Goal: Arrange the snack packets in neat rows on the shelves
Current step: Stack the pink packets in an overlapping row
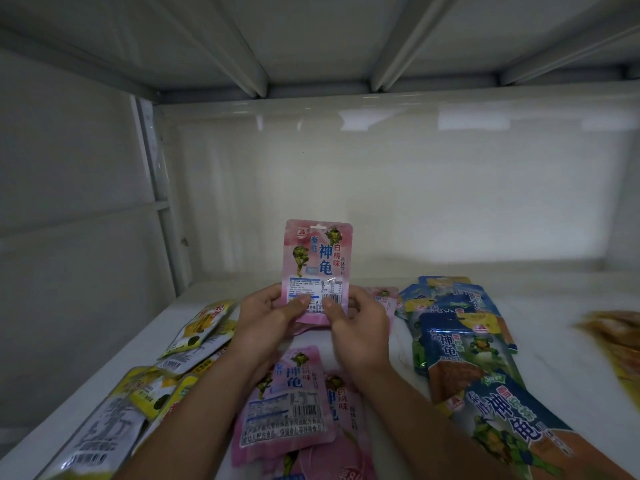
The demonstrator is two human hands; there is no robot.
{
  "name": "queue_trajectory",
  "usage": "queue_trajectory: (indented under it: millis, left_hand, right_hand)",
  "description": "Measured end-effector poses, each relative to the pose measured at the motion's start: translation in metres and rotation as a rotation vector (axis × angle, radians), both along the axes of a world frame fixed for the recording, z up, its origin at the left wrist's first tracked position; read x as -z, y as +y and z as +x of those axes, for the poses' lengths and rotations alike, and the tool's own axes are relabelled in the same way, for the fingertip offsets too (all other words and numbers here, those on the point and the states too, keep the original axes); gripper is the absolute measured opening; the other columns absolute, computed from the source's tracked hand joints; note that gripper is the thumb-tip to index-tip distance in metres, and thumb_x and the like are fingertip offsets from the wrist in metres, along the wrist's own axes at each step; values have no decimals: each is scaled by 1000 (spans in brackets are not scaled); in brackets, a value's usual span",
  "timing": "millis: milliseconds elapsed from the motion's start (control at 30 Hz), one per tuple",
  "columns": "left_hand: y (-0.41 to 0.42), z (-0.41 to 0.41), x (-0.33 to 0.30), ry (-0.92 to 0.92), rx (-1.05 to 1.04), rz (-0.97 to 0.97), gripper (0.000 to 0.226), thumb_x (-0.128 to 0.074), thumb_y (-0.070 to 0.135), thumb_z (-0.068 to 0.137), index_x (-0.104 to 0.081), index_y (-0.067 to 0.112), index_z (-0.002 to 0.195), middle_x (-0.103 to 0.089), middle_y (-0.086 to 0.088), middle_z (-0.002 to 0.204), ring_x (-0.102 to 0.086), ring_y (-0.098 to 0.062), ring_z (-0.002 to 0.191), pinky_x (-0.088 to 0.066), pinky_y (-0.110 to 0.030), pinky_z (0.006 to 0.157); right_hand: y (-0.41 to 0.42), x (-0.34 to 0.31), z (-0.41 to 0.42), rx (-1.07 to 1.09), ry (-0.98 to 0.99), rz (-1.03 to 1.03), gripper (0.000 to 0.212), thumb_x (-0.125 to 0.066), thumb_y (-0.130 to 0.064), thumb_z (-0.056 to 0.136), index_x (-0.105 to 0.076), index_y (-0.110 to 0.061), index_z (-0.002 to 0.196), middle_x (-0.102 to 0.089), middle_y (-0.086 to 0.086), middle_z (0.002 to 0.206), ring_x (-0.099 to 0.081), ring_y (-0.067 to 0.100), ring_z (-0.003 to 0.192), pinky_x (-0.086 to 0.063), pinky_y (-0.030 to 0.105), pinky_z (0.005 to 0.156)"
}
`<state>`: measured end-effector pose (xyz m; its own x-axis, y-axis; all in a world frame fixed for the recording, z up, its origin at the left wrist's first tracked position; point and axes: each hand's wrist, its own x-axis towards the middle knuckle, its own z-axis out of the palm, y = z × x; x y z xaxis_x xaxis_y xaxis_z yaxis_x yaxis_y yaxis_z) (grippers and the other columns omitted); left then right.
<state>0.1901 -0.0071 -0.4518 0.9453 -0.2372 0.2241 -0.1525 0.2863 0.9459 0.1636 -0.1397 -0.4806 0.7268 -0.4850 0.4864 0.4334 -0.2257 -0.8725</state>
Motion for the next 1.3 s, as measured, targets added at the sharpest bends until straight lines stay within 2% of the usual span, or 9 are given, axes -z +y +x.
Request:
queue_trajectory:
  millis: [133,367,500,667,733,900,1067,1167,1300]
  left_hand:
    - [-1,1,2,-2,-10,67,28,-65,-11,95,-74,2,117,-79,-16,109,-77,-35,104,-59,-44,95]
    - [2,6,4,-59,-82,129,21,-62,-1,100,-76,3,115,-80,-15,108,-77,-35,103,-59,-48,96]
    - [4,4,2,-146,-150,206,13,-67,2,98,-76,2,108,-80,-15,98,-77,-34,92,-63,-44,84]
    - [3,1,-2,-94,-124,189,12,-71,-2,95,-71,-6,106,-78,-22,98,-76,-34,88,-64,-43,79]
    - [3,1,-2,-85,-116,213,11,-69,-3,96,-73,-1,106,-78,-19,96,-76,-32,85,-63,-43,78]
    - [2,-2,-2,-80,-92,283,18,-64,-6,98,-75,4,108,-80,-14,97,-76,-38,95,-61,-51,90]
    - [2,-5,-6,3,-67,209,15,-65,5,99,-76,3,109,-79,-19,102,-75,-42,102,-58,-60,96]
    - [3,-7,-8,21,-62,167,15,-68,10,100,-76,3,109,-80,-18,102,-76,-39,101,-58,-58,98]
    - [5,-10,-10,52,-53,158,16,-73,6,95,-72,-2,109,-79,-19,102,-77,-37,98,-61,-58,92]
  right_hand:
    - [-4,-1,0,30,8,42,15,-78,-7,91,-76,-19,98,-75,-14,87,-69,-7,76,-49,6,66]
    - [-4,1,4,-10,-5,74,6,-81,-11,89,-80,-11,94,-79,-3,80,-73,6,72,-54,20,65]
    - [-1,1,2,-35,-62,66,24,-75,-9,94,-65,5,78,-63,12,64,-51,5,58,-42,21,55]
    - [-3,0,2,-12,3,28,26,-72,-11,96,-66,-19,72,-61,-12,61,-53,6,56,-43,23,56]
    - [-2,-1,1,-21,8,26,17,-72,-14,96,-70,-14,80,-70,-5,71,-62,13,67,-49,24,63]
    - [0,2,4,3,-28,-13,35,-73,-23,97,-66,11,94,-68,30,93,-64,45,89,-56,51,80]
    - [2,-3,-2,-41,19,-25,12,-73,-23,97,-72,-19,85,-74,-5,79,-70,16,77,-54,27,68]
    - [3,-1,-2,-73,30,-47,33,-72,-19,98,-55,-22,70,-55,-17,59,-48,0,53,-39,15,54]
    - [4,-1,-2,-109,4,-38,14,-64,-11,101,-73,-21,103,-75,-9,91,-69,-4,82,-48,9,69]
